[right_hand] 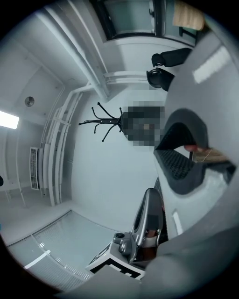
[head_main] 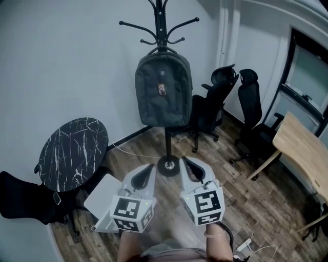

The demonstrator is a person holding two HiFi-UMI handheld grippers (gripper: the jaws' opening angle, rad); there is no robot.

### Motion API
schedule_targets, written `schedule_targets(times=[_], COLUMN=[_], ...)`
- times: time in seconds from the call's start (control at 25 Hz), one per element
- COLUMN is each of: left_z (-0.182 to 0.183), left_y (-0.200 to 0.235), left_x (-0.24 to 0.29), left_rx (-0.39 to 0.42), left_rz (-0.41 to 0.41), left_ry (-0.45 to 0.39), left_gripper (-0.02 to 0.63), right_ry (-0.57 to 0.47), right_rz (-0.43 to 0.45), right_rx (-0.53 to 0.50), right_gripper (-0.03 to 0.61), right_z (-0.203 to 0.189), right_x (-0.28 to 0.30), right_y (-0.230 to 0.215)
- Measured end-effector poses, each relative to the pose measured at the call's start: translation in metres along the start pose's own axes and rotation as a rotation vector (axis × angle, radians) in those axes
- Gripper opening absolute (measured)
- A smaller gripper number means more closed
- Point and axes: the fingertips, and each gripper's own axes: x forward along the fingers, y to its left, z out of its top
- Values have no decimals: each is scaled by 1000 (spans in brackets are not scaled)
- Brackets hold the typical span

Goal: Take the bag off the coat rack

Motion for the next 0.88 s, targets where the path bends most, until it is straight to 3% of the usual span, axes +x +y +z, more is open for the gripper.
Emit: schedule_targets(times=[0.4, 0.88], left_z=[2, 11], left_y=[41, 67], left_x=[31, 97], left_rx=[-18, -7], left_rz=[-34, -42], left_ry=[-11, -20], left_gripper=[12, 12], right_ry=[-13, -49], right_rz=[-22, -71], right_rx=[-52, -19], right_gripper=[3, 5], right_z=[2, 6], right_x=[47, 91], right_y=[-2, -55])
